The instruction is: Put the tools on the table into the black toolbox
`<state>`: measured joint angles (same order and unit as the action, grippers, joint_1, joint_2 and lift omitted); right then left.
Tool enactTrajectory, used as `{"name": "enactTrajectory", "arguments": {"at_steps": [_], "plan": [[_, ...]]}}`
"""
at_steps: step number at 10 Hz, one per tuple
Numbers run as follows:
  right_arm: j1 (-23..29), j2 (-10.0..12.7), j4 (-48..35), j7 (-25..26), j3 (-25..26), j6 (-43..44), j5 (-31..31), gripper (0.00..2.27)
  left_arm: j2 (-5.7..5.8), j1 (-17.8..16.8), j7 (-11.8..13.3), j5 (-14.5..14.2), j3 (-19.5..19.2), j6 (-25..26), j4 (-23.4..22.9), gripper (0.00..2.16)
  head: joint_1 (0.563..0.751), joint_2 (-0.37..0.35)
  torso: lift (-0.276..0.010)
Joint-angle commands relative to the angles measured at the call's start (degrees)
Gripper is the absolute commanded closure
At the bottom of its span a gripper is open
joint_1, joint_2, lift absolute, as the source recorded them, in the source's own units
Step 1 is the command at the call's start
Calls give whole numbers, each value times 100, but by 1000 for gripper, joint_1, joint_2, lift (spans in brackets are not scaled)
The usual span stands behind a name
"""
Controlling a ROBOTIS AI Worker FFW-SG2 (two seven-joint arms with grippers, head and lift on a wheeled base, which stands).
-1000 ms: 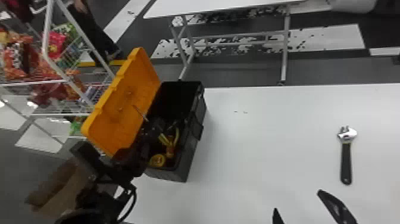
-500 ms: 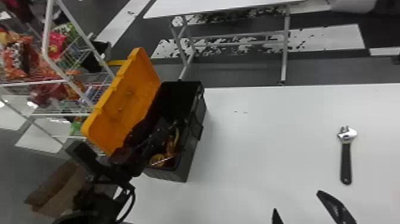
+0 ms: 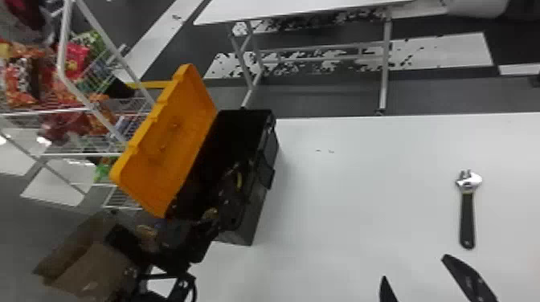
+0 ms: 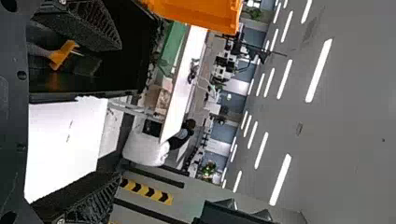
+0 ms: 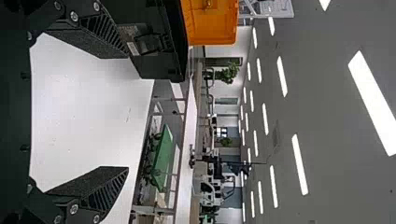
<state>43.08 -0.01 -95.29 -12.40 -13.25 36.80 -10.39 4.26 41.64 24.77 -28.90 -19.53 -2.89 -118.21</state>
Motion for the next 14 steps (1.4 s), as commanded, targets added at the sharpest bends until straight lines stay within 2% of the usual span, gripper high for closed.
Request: {"name": "enactTrajectory", "arguments": {"at_steps": [1, 3, 5, 6, 7, 9, 12, 14], "plan": [[-2, 6, -16, 10, 68, -108, 142, 171, 22, 151, -131, 227, 300, -436, 228, 26, 695, 350, -75], [-2, 6, -69, 45, 209, -530, 441, 174, 83, 398, -517, 676, 740, -1613, 501, 29, 695, 350, -75], [-2, 6, -245, 45, 385, -916, 714, 174, 127, 573, -675, 887, 1056, -2651, 782, 29, 695, 350, -75], [7, 6, -341, 45, 499, -1092, 810, 174, 154, 626, -755, 974, 1197, -3336, 975, 29, 695, 350, -75], [-2, 6, -385, 45, 613, -1198, 960, 174, 189, 670, -807, 1001, 1311, -3723, 1098, 29, 695, 350, -75], [-2, 6, -526, 54, 842, -1532, 1118, 178, 224, 714, -922, 1124, 1531, -4004, 1300, 33, 695, 329, -75], [-2, 6, -895, 133, 1167, -2182, 1294, 178, 303, 732, -1089, 1264, 1821, -4215, 1582, 33, 695, 212, -75], [-46, 6, -1080, 150, 1448, -2639, 1408, 178, 338, 732, -1106, 1273, 1926, -4250, 1696, 33, 695, 151, -75]]}}
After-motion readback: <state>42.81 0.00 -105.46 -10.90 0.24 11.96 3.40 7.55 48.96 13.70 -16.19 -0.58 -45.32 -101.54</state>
